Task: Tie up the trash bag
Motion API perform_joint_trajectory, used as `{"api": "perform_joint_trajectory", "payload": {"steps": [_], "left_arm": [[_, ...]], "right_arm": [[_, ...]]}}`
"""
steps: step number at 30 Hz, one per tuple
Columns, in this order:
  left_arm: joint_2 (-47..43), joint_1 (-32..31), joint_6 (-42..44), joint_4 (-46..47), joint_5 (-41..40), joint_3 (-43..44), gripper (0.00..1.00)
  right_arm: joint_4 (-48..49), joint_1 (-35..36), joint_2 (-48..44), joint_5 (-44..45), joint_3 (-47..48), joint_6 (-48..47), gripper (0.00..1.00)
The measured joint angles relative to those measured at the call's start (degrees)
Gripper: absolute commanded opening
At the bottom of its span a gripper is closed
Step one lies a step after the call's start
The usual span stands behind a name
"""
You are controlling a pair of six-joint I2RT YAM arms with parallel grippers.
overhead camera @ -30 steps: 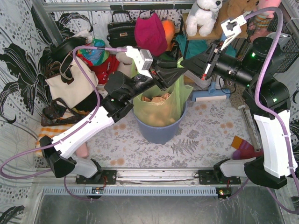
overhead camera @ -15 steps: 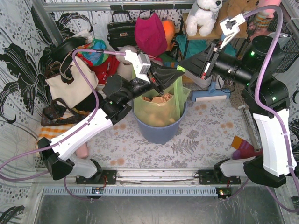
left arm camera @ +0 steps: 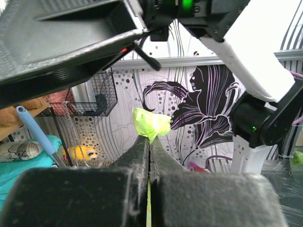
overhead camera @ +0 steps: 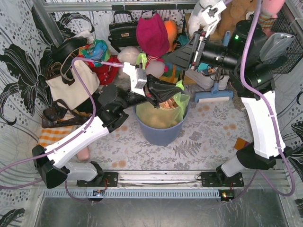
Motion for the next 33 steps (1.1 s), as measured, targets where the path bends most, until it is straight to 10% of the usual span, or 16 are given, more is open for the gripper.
{"api": "perform_joint_trajectory", "payload": {"steps": [22,29,33], "left_arm": [[-2.67,0.0,-0.07,0.2,0.52,-2.23,0.0],[-3.15,0.0,-0.04,0.22,0.48,-2.91,0.0],[-3.15,0.0,-0.04,0.22,0.46,-3.21,0.0]], "right_arm": [[1.77,9.22,11.19,0.72,8.5,1.6,0.42],[1.75,9.22,12.83,1.16,8.81,1.9,0.0],[1.75,9.29,13.09,1.62,8.81,2.03,0.0]]}}
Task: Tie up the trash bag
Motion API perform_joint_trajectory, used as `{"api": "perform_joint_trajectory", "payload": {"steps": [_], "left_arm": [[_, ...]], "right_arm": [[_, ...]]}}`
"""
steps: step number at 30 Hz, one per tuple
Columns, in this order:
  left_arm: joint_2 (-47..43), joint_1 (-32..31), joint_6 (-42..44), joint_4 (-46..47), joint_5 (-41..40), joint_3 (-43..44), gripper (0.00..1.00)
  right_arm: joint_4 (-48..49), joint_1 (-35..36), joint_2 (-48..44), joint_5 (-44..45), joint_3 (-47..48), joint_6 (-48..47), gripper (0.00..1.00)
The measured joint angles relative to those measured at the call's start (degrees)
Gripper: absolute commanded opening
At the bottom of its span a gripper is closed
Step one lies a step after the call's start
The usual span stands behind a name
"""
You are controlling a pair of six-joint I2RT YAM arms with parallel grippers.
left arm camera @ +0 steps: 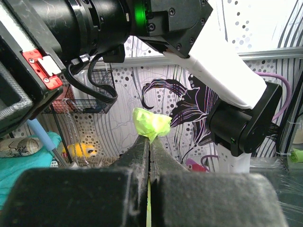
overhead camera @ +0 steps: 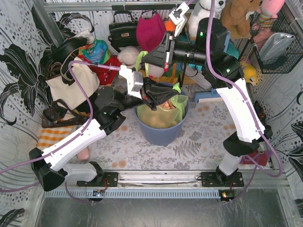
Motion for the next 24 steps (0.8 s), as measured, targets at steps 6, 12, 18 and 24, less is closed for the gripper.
{"api": "perform_joint_trajectory", "payload": {"steps": [6,12,18,24], "left_arm": [[-0.26,0.0,0.22,0.0,-0.83,-0.04,0.0],[-0.96,0.0,1.33,-0.57,-2.8,0.94,0.0],[-0.96,0.0,2.45,-0.98,-3.43,3.89,0.0],[-0.96,0.0,2.86,-0.44,-4.57,4.33,0.0]], "right_arm": [[0.66,0.15,0.39,0.15,2.1,0.26,0.0],[2.91,0.22,1.49,-0.59,7.3,2.67,0.0],[5.38,1.55,1.55,-0.98,6.88,4.35,0.0],[6.14,2.69,0.98,-0.09,3.08,4.46,0.0]]}}
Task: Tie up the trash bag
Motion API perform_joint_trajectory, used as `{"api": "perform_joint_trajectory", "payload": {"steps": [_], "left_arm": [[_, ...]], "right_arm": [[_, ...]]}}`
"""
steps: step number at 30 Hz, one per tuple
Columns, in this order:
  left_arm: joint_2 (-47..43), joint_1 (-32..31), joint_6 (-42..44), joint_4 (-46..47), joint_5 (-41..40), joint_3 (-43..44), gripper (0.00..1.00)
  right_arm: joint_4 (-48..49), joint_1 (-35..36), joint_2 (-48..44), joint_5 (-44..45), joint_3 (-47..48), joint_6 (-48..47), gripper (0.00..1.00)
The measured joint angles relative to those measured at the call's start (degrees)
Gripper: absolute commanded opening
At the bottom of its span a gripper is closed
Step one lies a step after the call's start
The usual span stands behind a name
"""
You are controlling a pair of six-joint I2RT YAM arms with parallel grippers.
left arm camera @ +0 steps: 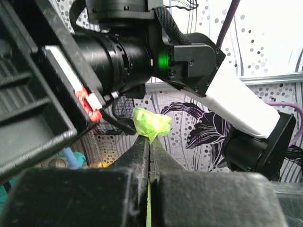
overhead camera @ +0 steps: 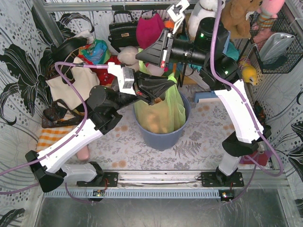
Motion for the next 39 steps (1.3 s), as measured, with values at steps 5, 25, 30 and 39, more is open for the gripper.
{"api": "perform_joint_trajectory", "payload": {"steps": [5,25,30,39], "left_arm": [[-0.04,0.0,0.02,1.4,-1.4,-1.53,0.0],[-3.06,0.0,-0.22,2.38,-2.08,-6.88,0.0],[-3.04,0.0,-0.24,2.38,-2.08,-6.88,0.0],[-1.07,0.0,-0.02,1.86,-2.01,-3.65,0.0]], "right_arm": [[-1.29,0.04,-3.08,3.82,-6.93,-0.44,0.1],[-1.05,0.04,-6.27,6.78,-7.98,-0.52,0.1],[-1.07,0.04,-6.14,7.13,-7.78,-0.37,0.0],[-1.18,0.24,-1.73,5.79,-0.94,-0.04,0.0]]}}
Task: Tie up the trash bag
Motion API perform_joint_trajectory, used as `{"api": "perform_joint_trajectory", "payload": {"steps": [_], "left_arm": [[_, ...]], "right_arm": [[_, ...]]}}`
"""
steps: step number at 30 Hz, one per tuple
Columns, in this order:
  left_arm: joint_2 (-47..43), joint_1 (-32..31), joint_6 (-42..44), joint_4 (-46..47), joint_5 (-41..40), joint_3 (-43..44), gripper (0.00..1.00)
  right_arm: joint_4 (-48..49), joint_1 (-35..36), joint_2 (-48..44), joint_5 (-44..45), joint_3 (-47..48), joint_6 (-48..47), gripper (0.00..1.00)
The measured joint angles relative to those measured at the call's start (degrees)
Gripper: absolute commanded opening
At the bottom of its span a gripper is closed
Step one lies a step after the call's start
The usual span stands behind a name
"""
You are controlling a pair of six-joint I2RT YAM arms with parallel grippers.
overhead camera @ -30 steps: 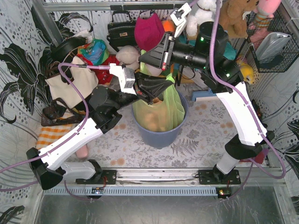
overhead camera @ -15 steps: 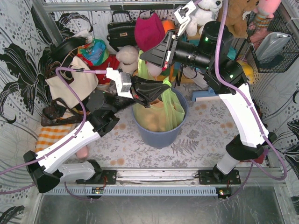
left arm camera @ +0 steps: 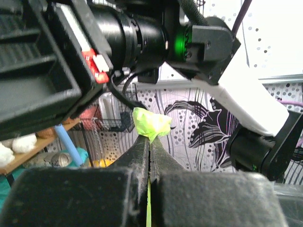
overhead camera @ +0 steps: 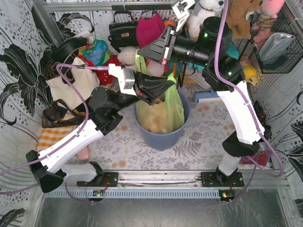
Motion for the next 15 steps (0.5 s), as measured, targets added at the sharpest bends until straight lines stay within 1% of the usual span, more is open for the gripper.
{"api": "perform_joint_trajectory", "payload": {"steps": [3,8,15], "left_arm": [[1.49,0.0,0.02,-0.24,0.28,2.93,0.0],[4.66,0.0,-0.07,-0.39,2.16,7.52,0.0],[8.28,-0.42,-0.42,0.74,4.33,10.8,0.0]], "right_arm": [[0.02,0.59,1.77,-0.79,2.4,0.5,0.0],[0.96,2.54,3.08,-1.97,2.71,1.64,0.0],[2.34,4.35,5.55,-2.8,4.7,2.91,0.0]]}}
